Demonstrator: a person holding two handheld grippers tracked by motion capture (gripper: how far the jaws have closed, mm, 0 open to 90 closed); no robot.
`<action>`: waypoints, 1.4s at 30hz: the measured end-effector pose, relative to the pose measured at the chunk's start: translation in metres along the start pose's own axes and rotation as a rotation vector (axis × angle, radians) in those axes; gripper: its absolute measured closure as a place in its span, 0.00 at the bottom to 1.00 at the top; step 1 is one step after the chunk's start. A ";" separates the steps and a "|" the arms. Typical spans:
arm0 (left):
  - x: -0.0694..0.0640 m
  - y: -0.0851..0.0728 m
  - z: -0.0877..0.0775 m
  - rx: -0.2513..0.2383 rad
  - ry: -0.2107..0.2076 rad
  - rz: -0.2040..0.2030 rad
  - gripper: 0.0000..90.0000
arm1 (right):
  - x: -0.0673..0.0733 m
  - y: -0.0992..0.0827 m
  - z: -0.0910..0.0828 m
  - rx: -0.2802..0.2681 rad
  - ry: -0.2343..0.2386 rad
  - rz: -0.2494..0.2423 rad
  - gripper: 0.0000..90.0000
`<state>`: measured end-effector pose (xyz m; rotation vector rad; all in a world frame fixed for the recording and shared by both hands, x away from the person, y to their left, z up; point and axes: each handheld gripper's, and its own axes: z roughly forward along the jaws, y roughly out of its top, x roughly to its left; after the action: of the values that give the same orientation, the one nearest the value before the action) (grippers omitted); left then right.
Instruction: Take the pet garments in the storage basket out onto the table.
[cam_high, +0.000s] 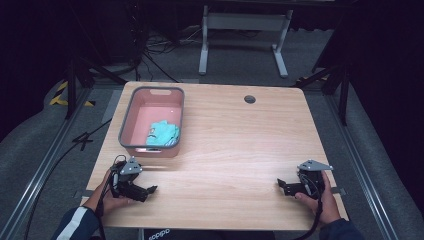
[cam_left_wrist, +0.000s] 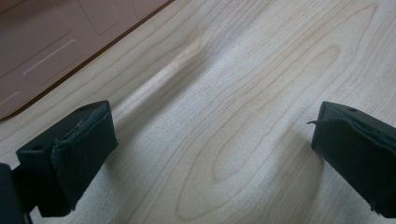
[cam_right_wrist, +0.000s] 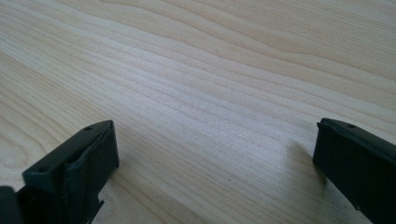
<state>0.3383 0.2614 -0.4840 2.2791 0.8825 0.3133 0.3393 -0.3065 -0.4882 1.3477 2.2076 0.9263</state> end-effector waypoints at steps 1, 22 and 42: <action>0.000 0.000 0.000 0.000 -0.002 0.002 0.00 | 0.000 0.000 0.000 0.000 0.000 0.000 0.00; -0.001 0.004 -0.014 0.056 -0.013 0.030 0.20 | -0.001 0.000 0.000 0.001 0.004 -0.009 0.01; 0.000 0.023 -0.065 -0.072 0.027 0.036 0.24 | -0.001 0.000 -0.001 0.002 0.007 -0.011 0.01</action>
<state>0.3223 0.2813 -0.4202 2.2310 0.8306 0.3862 0.3392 -0.3080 -0.4880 1.3343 2.2186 0.9266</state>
